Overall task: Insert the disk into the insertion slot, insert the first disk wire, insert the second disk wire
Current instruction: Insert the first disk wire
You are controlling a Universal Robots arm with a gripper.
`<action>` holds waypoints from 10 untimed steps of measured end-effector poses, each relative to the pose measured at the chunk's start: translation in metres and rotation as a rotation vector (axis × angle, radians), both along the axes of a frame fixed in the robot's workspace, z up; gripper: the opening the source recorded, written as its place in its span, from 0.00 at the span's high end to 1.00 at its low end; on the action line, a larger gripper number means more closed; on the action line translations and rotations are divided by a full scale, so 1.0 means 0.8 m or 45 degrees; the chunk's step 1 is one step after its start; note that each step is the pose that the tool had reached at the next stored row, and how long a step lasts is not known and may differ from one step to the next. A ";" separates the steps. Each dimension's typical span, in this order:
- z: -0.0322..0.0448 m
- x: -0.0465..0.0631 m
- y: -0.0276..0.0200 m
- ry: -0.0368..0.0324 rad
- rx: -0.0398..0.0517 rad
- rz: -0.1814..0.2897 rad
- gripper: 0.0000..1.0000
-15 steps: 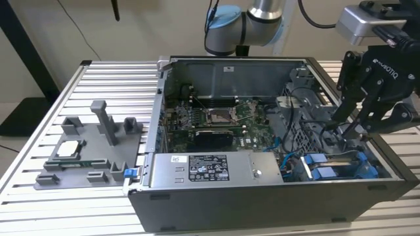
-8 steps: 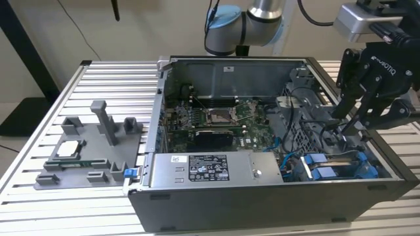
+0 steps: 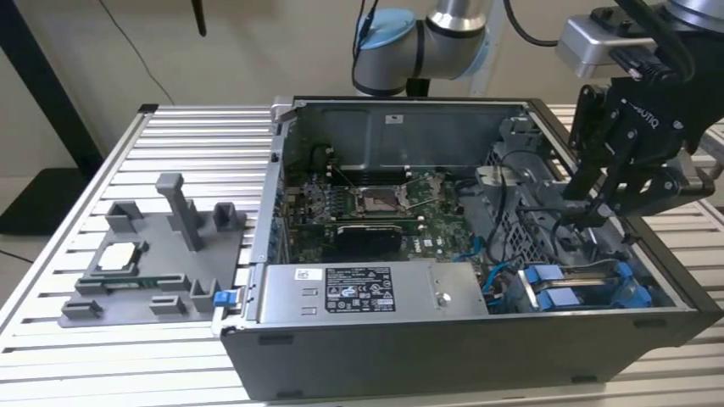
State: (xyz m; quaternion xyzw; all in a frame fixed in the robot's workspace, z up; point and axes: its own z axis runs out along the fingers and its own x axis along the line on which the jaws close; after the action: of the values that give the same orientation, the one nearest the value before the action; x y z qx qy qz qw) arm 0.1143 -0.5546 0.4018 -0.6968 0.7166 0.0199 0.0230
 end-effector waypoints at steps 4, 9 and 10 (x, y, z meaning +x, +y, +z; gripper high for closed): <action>-0.0002 0.000 0.0002 -0.0008 0.000 0.000 0.00; -0.0002 0.000 0.0002 -0.0008 0.000 0.000 0.00; -0.0002 0.000 0.0002 -0.0008 0.000 0.000 0.00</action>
State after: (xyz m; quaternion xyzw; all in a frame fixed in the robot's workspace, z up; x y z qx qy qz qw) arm 0.1142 -0.5545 0.4016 -0.6968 0.7166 0.0197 0.0232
